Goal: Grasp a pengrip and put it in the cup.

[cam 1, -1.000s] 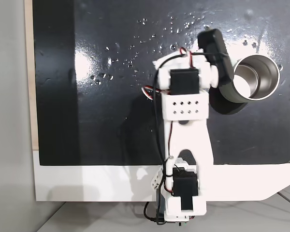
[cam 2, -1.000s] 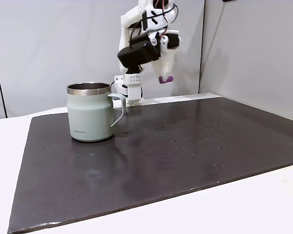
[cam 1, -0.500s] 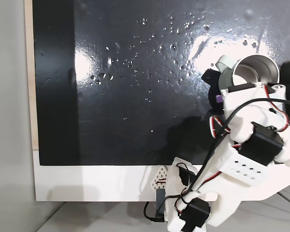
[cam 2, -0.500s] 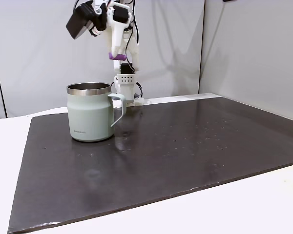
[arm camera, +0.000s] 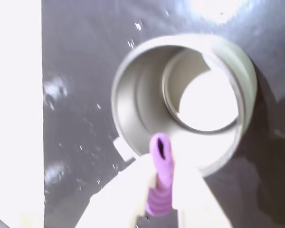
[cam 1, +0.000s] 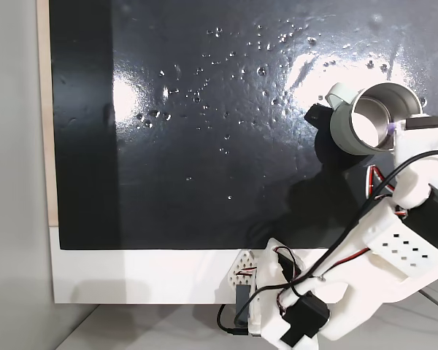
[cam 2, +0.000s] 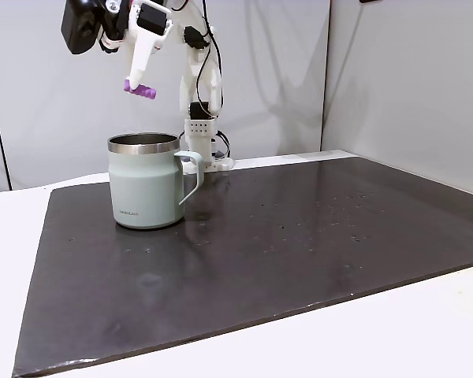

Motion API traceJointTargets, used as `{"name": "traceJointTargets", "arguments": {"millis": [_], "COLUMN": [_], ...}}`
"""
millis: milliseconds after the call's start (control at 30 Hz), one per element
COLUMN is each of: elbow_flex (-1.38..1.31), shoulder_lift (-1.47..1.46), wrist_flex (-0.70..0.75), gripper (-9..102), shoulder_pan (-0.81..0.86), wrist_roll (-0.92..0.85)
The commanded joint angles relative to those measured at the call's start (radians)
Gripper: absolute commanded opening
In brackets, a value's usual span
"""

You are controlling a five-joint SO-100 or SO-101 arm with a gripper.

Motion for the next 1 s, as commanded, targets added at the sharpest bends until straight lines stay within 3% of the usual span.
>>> {"name": "traceJointTargets", "arguments": {"millis": [0, 300, 433, 567, 967], "elbow_flex": [-0.008, -0.005, -0.002, 0.006, 0.044], "shoulder_lift": [-0.011, -0.031, -0.028, -0.020, 0.012], "wrist_flex": [-0.067, -0.080, -0.077, -0.075, -0.074], "gripper": [0, 2, 22, 32, 32], "shoulder_pan": [0.002, -0.017, -0.015, -0.015, -0.020], "wrist_roll": [-0.006, -0.006, -0.008, -0.009, -0.011]}}
